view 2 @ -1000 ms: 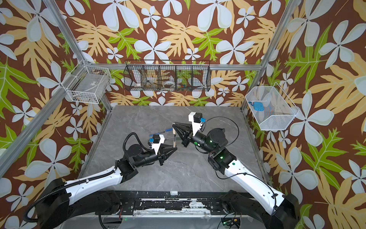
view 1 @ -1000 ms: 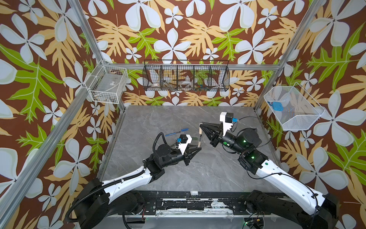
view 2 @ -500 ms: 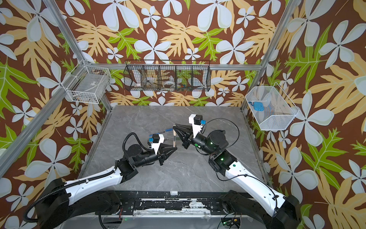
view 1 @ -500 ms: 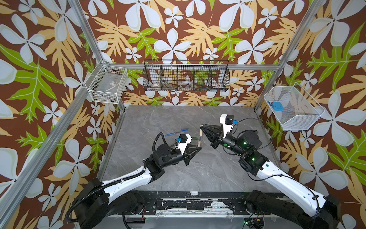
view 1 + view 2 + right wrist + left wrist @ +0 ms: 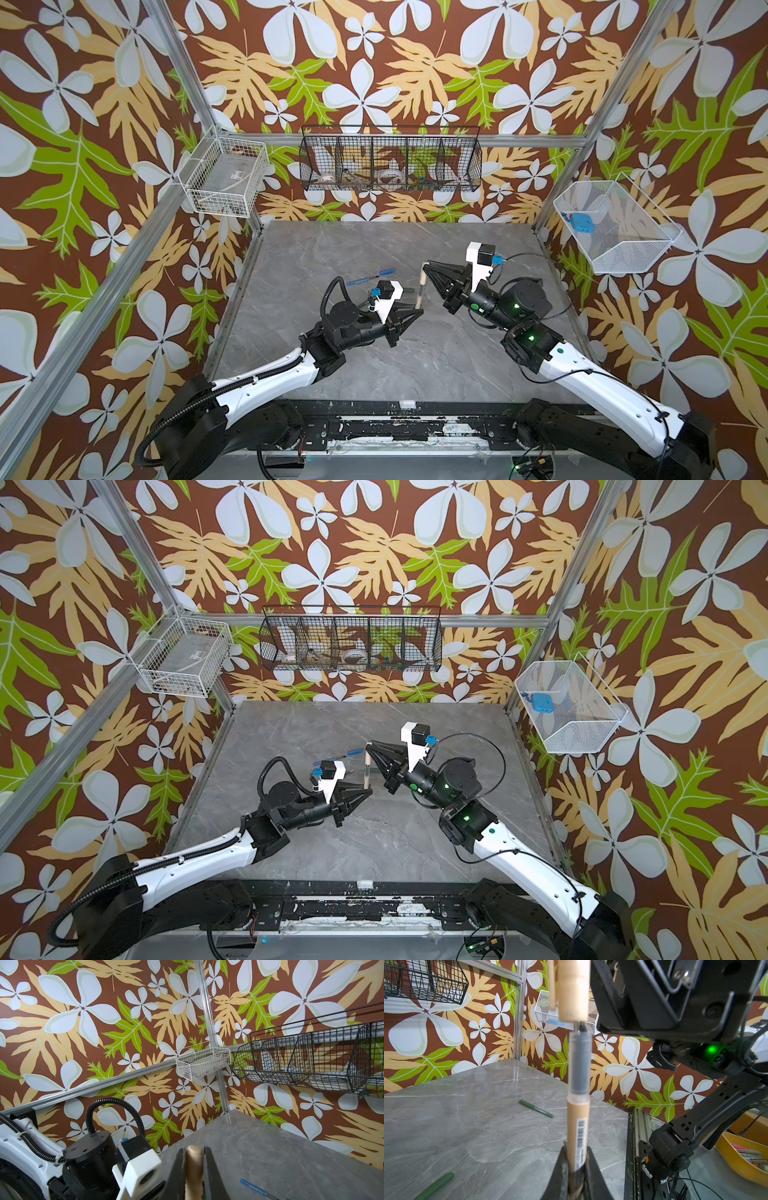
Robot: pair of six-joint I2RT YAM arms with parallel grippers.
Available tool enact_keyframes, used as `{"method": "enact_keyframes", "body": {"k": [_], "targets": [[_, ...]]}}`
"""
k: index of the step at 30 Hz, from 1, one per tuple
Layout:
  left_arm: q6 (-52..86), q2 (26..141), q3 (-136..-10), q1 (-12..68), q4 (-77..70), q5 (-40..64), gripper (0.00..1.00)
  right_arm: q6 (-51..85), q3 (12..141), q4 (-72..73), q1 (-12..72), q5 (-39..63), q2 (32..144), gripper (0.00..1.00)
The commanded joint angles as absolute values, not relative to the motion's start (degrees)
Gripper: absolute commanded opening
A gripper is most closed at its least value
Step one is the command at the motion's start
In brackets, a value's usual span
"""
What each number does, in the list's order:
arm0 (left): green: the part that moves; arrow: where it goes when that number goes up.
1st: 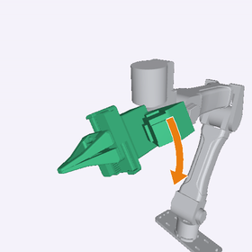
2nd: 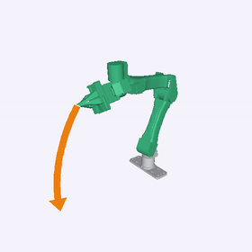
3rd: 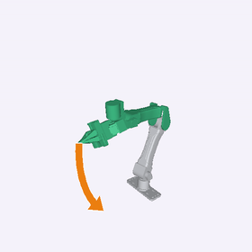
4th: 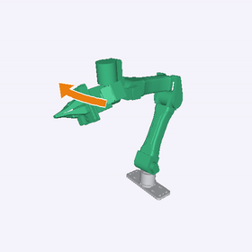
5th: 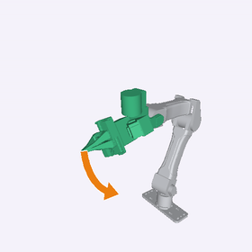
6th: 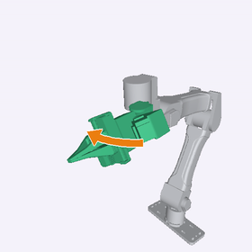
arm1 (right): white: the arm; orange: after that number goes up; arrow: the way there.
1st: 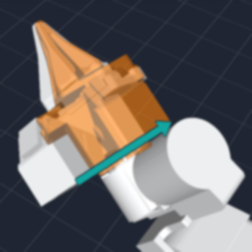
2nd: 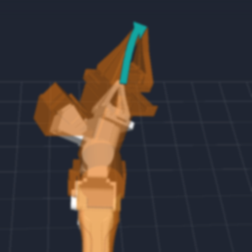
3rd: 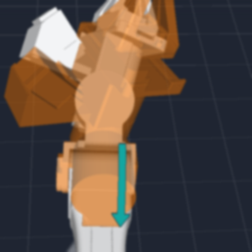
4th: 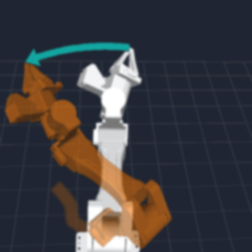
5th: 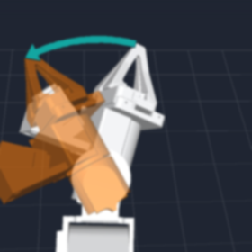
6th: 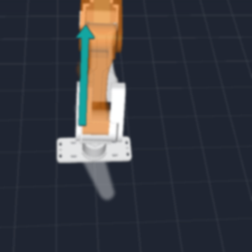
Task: Insert pens into pen caps
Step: Put on the pen cap to the pen.
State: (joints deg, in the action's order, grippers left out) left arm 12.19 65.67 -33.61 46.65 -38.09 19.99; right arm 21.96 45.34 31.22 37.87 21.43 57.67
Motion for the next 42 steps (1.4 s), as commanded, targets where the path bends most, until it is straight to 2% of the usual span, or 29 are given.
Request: {"method": "enact_keyframes", "body": {"k": [1, 18, 28, 34, 42], "targets": [[12.28, 65.37, -34.89, 46.67, -42.73, 20.69, 0.00, 20.29, 45.00, 28.95, 38.35, 20.00, 57.24, 0.12], [11.12, 67.05, -36.65, 46.67, -40.14, 20.39, 0.00, 17.02, 45.35, 24.74, 39.28, 18.51, 55.33, 0.13], [10.15, 65.64, -37.44, 46.67, -39.06, 19.23, 0.00, 15.87, 45.41, 19.99, 39.25, 17.84, 53.81, 0.21], [9.86, 66.08, -37.44, 46.67, -38.50, 19.25, 0.00, 14.08, 46.76, 15.77, 39.29, 18.53, 52.30, 0.22], [8.39, 66.45, -37.55, 46.67, -37.12, 17.61, 0.00, 12.36, 45.67, 12.79, 39.29, 14.13, 46.90, 0.27]]}}
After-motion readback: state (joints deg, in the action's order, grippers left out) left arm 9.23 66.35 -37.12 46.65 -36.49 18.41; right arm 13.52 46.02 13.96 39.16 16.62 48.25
